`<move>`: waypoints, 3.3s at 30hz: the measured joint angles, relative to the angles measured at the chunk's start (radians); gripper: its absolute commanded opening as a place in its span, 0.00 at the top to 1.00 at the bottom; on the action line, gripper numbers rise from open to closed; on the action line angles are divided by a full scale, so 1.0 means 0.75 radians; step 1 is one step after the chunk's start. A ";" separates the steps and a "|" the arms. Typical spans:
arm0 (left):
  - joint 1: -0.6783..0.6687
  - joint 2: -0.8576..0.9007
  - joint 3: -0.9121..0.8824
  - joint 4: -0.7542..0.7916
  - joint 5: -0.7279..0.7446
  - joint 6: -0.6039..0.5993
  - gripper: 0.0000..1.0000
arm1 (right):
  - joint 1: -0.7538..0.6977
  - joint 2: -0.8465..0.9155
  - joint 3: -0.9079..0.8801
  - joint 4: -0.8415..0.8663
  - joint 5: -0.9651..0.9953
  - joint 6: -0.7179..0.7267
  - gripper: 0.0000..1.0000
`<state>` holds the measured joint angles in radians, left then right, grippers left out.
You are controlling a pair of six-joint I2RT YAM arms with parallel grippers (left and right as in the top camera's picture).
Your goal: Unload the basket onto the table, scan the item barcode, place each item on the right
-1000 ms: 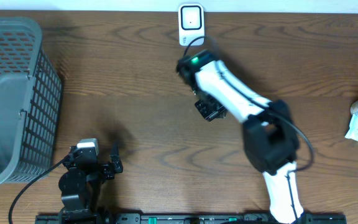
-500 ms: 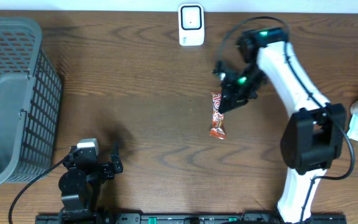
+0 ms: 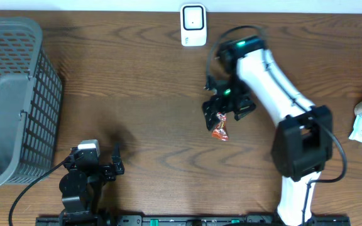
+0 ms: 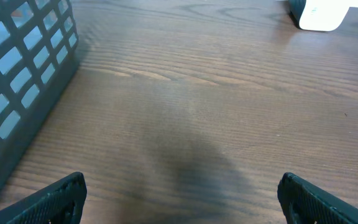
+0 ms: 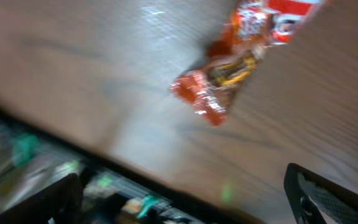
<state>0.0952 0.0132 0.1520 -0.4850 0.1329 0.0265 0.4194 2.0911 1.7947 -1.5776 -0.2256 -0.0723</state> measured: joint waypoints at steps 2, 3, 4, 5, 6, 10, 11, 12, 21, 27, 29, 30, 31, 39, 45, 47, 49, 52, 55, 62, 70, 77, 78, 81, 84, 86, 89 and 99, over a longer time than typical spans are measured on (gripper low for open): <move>0.000 0.000 0.000 0.000 0.000 0.000 0.02 | 0.075 0.000 -0.003 0.031 0.159 0.110 0.01; 0.000 0.000 0.000 0.000 0.000 0.000 0.02 | 0.122 0.000 -0.006 0.049 0.262 0.181 0.01; 0.000 0.000 0.000 0.000 0.000 0.000 0.02 | 0.159 0.000 -0.011 0.062 0.348 0.241 0.01; 0.000 0.000 0.000 0.000 0.000 0.000 0.02 | 0.194 0.000 -0.018 0.072 0.429 0.297 0.01; 0.000 0.000 0.000 0.001 0.000 0.000 0.02 | 0.232 0.000 -0.031 0.085 0.516 0.356 0.01; 0.000 0.000 0.000 0.001 0.000 0.000 0.02 | 0.341 0.000 -0.119 0.180 0.738 0.493 0.01; 0.000 0.000 0.000 0.001 0.000 0.000 0.02 | 0.362 0.000 -0.148 0.201 0.770 0.514 0.01; 0.000 0.000 0.000 0.001 0.000 0.000 0.02 | 0.382 0.000 -0.179 0.217 0.796 0.536 0.01; 0.000 0.000 0.000 0.001 0.000 0.000 0.02 | 0.565 0.000 -0.377 0.289 0.897 0.675 0.01; 0.000 0.000 0.000 0.000 0.000 0.000 0.02 | 0.650 0.001 -0.465 0.379 1.028 0.680 0.01; 0.000 0.000 0.000 0.000 0.000 0.000 0.02 | 0.649 0.003 -0.482 0.402 1.079 0.680 0.01; 0.000 0.000 0.000 0.001 0.000 0.000 0.02 | 0.646 0.007 -0.488 0.416 1.107 0.680 0.01; 0.000 0.000 0.000 0.000 0.000 0.000 0.02 | 0.645 0.014 -0.493 0.432 1.138 0.680 0.01; 0.000 0.000 0.000 0.001 -0.001 0.000 0.02 | 0.638 0.122 -0.493 0.467 1.342 0.678 0.18; 0.000 0.000 0.000 0.001 0.000 0.000 0.02 | 0.638 0.224 -0.489 0.436 1.481 0.685 0.40; 0.000 0.000 0.000 0.001 0.000 0.000 0.02 | 0.638 0.253 -0.489 0.430 1.500 0.692 0.61; 0.000 0.000 0.000 0.001 0.000 0.000 0.02 | 0.638 0.276 -0.492 0.440 1.499 0.693 0.96; 0.000 0.000 0.000 0.001 0.000 0.000 0.02 | 0.638 0.312 -0.494 0.469 1.490 0.705 0.99; 0.000 0.000 0.000 0.001 0.000 0.000 0.02 | 0.638 0.312 -0.494 0.471 1.489 0.708 0.99; 0.000 0.000 0.000 0.001 0.000 0.000 0.02 | 0.633 0.310 -0.453 0.384 1.402 0.709 0.99; 0.000 0.000 0.000 0.001 0.000 0.000 0.02 | 0.579 0.004 -0.303 0.344 0.674 0.347 0.99; 0.000 0.000 0.000 0.001 0.000 0.000 0.02 | 0.302 -0.404 -0.247 0.282 -0.112 -0.001 0.99; 0.000 0.000 0.000 0.001 0.000 0.000 0.02 | 0.250 -0.429 -0.247 0.282 -0.198 -0.036 0.99; 0.000 0.000 0.000 0.001 0.000 0.000 0.02 | 0.091 -0.438 -0.248 0.294 -0.425 -0.120 0.99; 0.000 0.000 0.000 0.001 0.000 0.000 0.02 | -0.041 -0.397 -0.270 0.318 -0.621 -0.200 0.99; 0.000 0.000 0.000 0.001 0.000 0.000 0.02 | -0.116 -0.350 -0.305 0.331 -0.754 -0.257 0.99; 0.000 0.000 0.000 0.001 0.000 0.000 0.02 | -0.183 -0.245 -0.378 0.347 -0.910 -0.344 0.99; 0.000 0.000 0.000 0.001 0.000 0.000 0.02 | -0.232 0.030 -0.558 0.318 -0.995 -0.547 0.99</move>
<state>0.0952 0.0132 0.1520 -0.4847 0.1329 0.0265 0.2455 2.1132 1.3762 -1.3388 -0.9722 -0.4828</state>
